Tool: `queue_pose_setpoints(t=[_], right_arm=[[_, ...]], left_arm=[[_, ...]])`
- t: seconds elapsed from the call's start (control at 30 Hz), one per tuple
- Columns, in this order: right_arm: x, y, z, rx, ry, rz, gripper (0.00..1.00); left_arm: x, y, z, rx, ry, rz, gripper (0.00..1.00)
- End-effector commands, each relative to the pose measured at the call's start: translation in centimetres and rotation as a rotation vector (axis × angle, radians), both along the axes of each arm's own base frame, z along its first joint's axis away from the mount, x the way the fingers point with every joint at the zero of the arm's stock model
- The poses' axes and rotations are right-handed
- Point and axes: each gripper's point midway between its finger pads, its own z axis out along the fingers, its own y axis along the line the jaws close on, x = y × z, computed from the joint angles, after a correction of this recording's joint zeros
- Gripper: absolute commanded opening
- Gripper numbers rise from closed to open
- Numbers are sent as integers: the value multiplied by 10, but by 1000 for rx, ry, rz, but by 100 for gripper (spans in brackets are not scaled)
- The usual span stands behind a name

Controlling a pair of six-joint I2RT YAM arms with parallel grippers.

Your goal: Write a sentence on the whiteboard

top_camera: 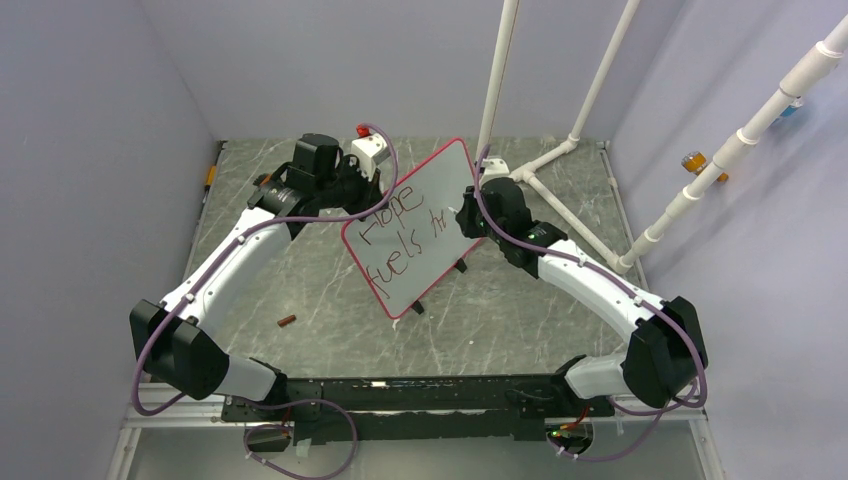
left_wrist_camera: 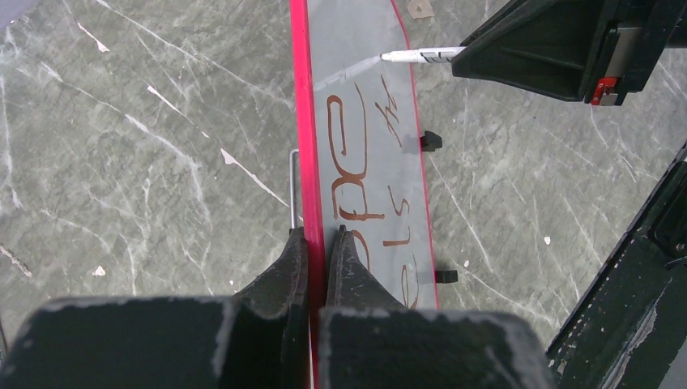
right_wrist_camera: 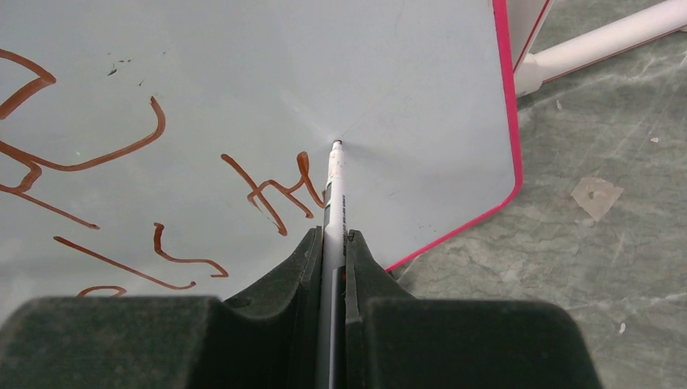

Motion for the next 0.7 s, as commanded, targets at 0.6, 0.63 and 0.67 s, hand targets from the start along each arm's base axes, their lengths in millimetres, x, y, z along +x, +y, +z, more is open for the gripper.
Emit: queue_pose_setpoints(t=[0.6, 0.63, 0.67], right_arm=[[-16, 8, -12, 67, 20, 64, 0], [-15, 6, -12, 60, 19, 53, 0], [-13, 5, -11, 54, 16, 45, 0]], left_arm=[[0, 7, -9, 88, -49, -31, 0], [0, 7, -9, 88, -50, -30, 0], [0, 7, -9, 87, -49, -31, 0]])
